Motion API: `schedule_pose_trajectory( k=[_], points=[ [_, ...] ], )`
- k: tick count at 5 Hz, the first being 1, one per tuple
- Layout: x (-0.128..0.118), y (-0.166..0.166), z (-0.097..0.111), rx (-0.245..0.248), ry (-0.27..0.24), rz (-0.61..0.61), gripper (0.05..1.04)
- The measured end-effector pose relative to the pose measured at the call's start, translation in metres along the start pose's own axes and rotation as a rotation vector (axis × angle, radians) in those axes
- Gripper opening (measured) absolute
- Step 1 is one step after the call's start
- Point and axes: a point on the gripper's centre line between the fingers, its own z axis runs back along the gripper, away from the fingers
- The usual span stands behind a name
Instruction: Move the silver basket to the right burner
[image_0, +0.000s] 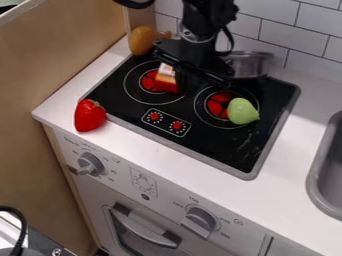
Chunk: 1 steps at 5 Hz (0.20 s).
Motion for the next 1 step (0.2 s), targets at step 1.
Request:
schedule_pose_trajectory(
  k=[1],
  points=[
    [0.0009,-0.0012,0.0006,0.008,-0.008,0.009,0.054]
  ],
)
